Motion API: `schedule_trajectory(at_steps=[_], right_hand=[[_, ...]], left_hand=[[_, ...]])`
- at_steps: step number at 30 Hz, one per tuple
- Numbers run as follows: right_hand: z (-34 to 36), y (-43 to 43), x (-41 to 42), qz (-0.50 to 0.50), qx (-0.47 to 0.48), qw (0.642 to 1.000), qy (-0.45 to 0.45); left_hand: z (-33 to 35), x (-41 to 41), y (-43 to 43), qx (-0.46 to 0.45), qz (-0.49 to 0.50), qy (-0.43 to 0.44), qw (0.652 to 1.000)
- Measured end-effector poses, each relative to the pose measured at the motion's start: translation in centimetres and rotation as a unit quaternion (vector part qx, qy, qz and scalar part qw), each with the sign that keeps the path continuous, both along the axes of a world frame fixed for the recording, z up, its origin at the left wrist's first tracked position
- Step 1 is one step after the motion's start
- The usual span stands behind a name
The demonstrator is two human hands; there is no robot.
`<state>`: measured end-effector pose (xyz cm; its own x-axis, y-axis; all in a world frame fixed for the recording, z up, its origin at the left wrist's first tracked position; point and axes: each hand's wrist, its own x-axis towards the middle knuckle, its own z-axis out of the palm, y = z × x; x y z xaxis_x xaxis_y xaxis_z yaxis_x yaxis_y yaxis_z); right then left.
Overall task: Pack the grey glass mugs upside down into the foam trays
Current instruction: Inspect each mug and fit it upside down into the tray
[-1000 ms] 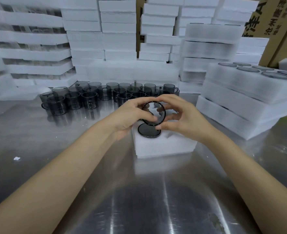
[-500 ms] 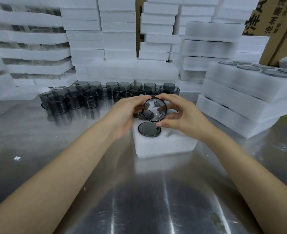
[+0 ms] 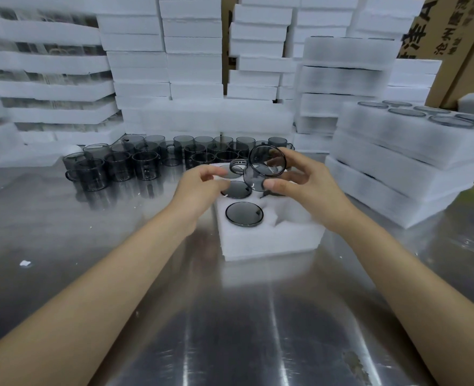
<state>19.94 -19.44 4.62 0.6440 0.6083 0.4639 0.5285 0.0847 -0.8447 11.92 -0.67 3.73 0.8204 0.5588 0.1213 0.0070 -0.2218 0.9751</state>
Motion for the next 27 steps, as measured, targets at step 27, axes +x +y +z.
schedule_trajectory(at_steps=[27], right_hand=[[1.3,-3.5,2.2,0.039,-0.112,0.993,0.005]], left_hand=[[-0.1,-1.1,3.5,0.041,-0.053,0.048,0.997]])
